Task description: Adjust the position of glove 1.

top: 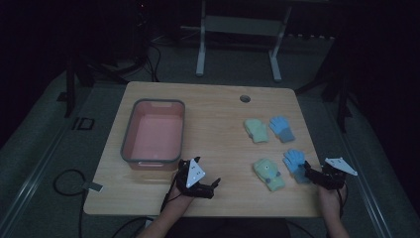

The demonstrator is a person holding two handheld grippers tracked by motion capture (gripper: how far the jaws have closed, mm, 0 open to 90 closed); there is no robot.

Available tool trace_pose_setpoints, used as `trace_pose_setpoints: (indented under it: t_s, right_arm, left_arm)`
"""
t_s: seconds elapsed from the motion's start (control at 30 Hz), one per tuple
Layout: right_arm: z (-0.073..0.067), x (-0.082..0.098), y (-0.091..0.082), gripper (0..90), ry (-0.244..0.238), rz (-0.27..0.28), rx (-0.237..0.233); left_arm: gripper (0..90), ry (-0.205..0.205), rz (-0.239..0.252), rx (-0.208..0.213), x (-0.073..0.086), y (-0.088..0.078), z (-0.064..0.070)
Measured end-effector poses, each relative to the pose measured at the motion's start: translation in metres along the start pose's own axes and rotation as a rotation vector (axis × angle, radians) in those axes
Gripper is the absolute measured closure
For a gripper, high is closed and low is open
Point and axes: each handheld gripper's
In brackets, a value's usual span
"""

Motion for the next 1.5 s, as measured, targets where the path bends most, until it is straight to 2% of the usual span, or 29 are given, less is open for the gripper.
trace_pose_setpoints:
  t_s: [0.17,0.27,0.33,0.37,0.47,0.5,0.53,0.63,0.73,0.8,0.97,1.1,1.3,1.5]
  right_arm:
    - [-0.002,0.000,-0.001,10.7,-0.014,0.003,0.001]
    - [-0.002,0.000,0.000,13.5,-0.024,-0.018,-0.044]
    - [-0.002,0.000,0.001,13.8,-0.023,-0.030,-0.056]
    - [-0.001,-0.001,0.003,13.9,-0.003,-0.059,-0.071]
    - [0.000,-0.001,0.003,14.8,0.014,-0.072,-0.062]
    - [0.000,-0.002,0.004,14.3,0.026,-0.097,-0.081]
    - [0.000,-0.003,0.005,12.8,0.028,-0.115,-0.094]
    - [-0.004,-0.008,0.002,11.3,0.031,-0.125,-0.107]
    - [-0.008,-0.015,-0.003,11.4,0.018,-0.104,-0.101]
    - [-0.009,-0.020,-0.005,12.3,0.015,-0.108,-0.105]
    - [-0.007,-0.030,-0.008,13.4,0.043,-0.122,-0.115]
    - [-0.005,-0.038,-0.009,13.5,0.054,-0.121,-0.105]
    - [-0.008,-0.054,-0.014,13.9,0.019,-0.098,-0.118]
    - [-0.011,-0.071,-0.016,20.6,-0.013,-0.072,-0.134]
  left_arm:
    - [0.1,-0.004,0.001,-0.002,0.000,-0.001,0.000]
    - [0.1,-0.016,0.002,0.005,0.000,-0.001,-0.002]
    - [0.1,-0.018,0.003,0.008,0.001,-0.001,-0.002]
    - [0.1,-0.018,0.005,0.008,0.001,-0.001,-0.002]
    - [0.1,-0.011,0.006,0.009,0.000,-0.001,-0.002]
    - [0.1,-0.010,0.006,0.009,0.000,-0.001,-0.002]
    - [0.1,-0.009,0.006,0.009,0.000,-0.001,-0.002]
    - [0.1,-0.012,0.008,0.010,0.001,-0.001,-0.002]
    - [0.1,-0.009,0.009,0.010,0.001,-0.001,-0.002]
    - [0.1,-0.006,0.009,0.010,0.001,-0.001,-0.001]
    - [0.1,-0.008,0.010,0.010,0.001,-0.001,-0.001]
    - [0.1,-0.009,0.010,0.010,0.001,-0.001,-0.002]
    - [0.1,-0.010,0.011,0.010,0.001,-0.002,-0.002]
    - [0.1,-0.007,0.013,0.010,0.001,-0.001,-0.001]
Point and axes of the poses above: each handheld gripper's, and its own axes: y roughly forward along the jaws, x roughly out of its underside, z roughly to its right, and after that the axes turned 3 degrees about y, right-handed
